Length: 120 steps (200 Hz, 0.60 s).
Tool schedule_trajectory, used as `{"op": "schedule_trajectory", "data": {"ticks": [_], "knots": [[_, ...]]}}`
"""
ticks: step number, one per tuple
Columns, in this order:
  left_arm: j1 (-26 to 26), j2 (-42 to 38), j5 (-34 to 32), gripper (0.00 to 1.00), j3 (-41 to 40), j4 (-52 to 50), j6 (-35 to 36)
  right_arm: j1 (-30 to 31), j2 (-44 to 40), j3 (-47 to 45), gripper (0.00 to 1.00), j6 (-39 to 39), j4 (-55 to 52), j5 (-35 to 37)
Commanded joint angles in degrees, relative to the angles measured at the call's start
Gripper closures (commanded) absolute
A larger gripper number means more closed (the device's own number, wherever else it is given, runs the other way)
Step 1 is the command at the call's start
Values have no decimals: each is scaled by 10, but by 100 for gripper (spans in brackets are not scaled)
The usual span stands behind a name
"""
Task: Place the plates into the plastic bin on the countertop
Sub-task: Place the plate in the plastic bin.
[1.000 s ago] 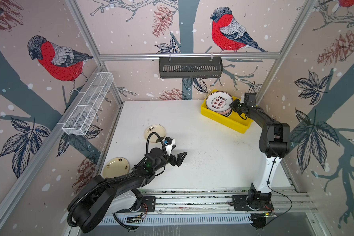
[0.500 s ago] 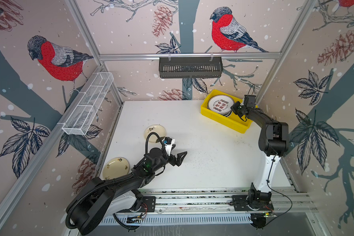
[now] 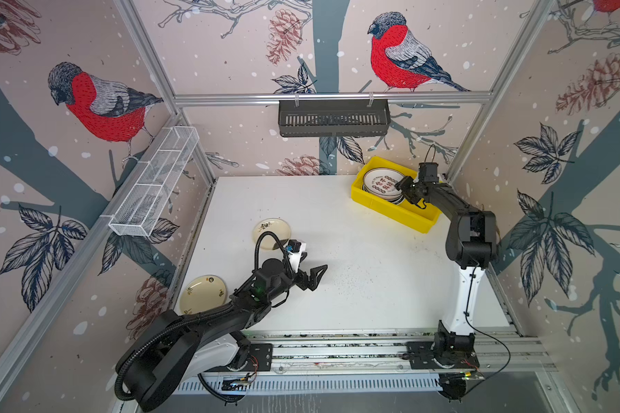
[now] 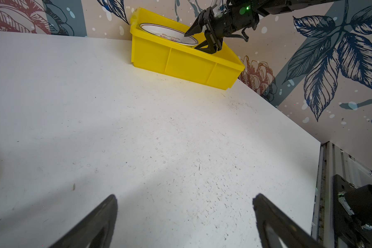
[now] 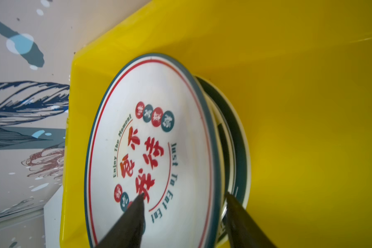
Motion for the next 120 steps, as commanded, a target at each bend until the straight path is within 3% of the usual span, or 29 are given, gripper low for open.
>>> {"op": "schedule_trajectory", "data": {"ticks": [1,12,28,65,89,120], "knots": [[-1,0,-9,2,-2,8,1,-1,-15,8,18,-26,-41,47],[-1,2,-11,2,-2,8,0,-1,-31,5,7,-34,-44,60],[-1,3,-17,2,-2,6,-1,0,-61,-10,2,-47,-41,72],[-1,-4,-76,2,8,-39,-10,9,-146,-58,1,-74,-54,90],[0,-20,-112,2,11,-60,-20,28,-237,-162,1,-75,-7,78],[1,-32,-211,2,37,-140,-81,86,-350,-311,1,-74,72,45]]}}
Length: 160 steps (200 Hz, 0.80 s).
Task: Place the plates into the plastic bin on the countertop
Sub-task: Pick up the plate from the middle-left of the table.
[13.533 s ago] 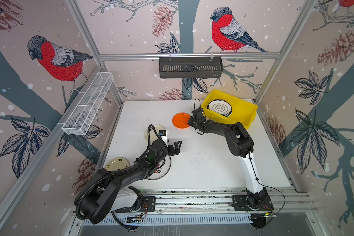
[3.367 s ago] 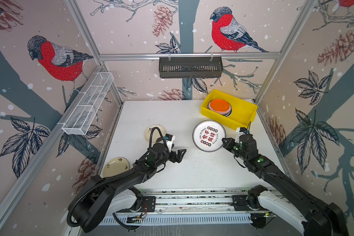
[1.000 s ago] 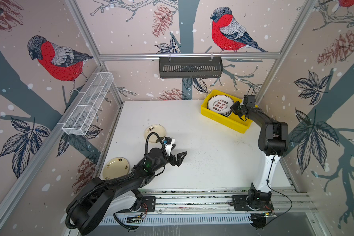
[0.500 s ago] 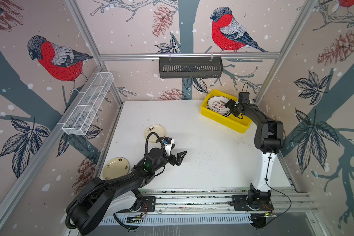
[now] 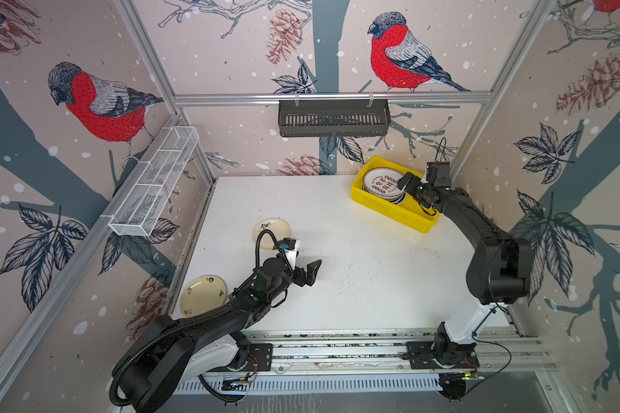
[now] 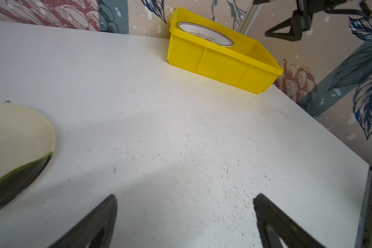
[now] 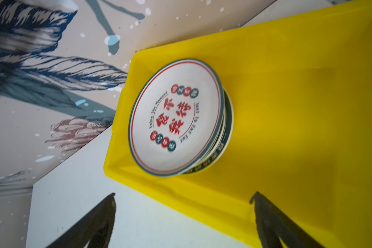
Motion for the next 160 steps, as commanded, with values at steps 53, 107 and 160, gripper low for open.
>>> {"op": "schedule_trajectory", "data": {"ticks": [53,107,160], "knots": [[5,-62,-157,2,63,-168,-115,204,-77,-163,2,18,151,-102],[7,-125,-118,2,82,-262,-199,318,94,-109,19,88,259,-163],[8,-206,-142,2,77,-342,-218,370,224,-16,43,122,320,-164]]}}
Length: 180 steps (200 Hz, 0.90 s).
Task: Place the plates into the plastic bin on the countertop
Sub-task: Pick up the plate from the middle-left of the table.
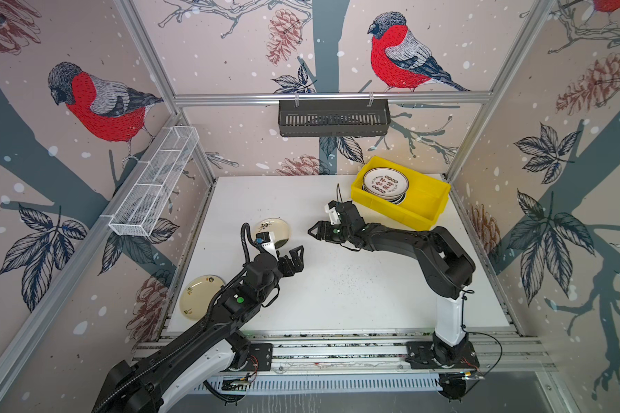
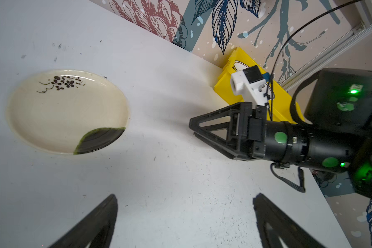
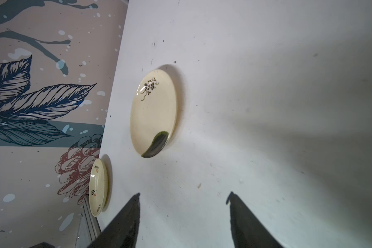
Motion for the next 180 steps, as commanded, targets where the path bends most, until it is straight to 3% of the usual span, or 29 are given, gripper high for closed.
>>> {"op": "schedule_trajectory", "data": {"ticks": [1,52,180], "knots": [[1,-24,-17,2,-1,-46,-22,12,37,29,44,30,61,-7],[1,-48,-14,2,-10,-66,-18,44,120,117,56,42,62,12],[2,-66,-17,2,-21,-59,-11,87,226,259,61,11,-56,91]]}}
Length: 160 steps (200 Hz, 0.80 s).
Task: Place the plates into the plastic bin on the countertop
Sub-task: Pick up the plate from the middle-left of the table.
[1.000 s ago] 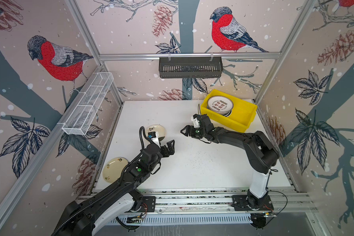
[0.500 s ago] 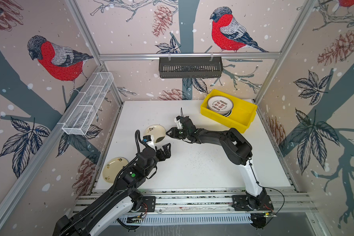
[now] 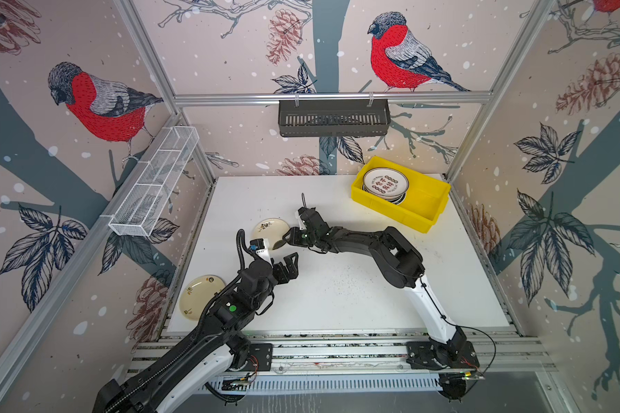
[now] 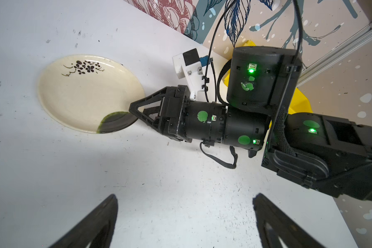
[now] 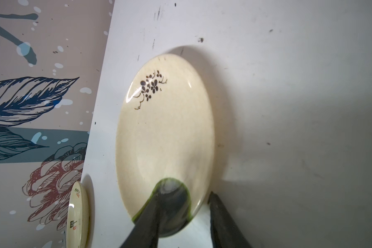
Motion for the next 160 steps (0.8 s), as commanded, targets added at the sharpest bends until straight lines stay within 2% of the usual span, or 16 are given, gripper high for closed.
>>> {"op": "schedule_trajectory", "data": {"ticks": [1,64,87,160], "knots": [[1,-4,-9,2,-1,7,-1,4,10,17,62,-14,-30,31],[1,-32,-17,2,-10,-9,4,6,32,50,68,-8,-58,63],[1,-41,-22,2,-14,-15,4,5,37,57,74,-4,-70,73],[1,-44,-28,2,-20,-17,5,-2,39,54,86,0,-78,83]]}}
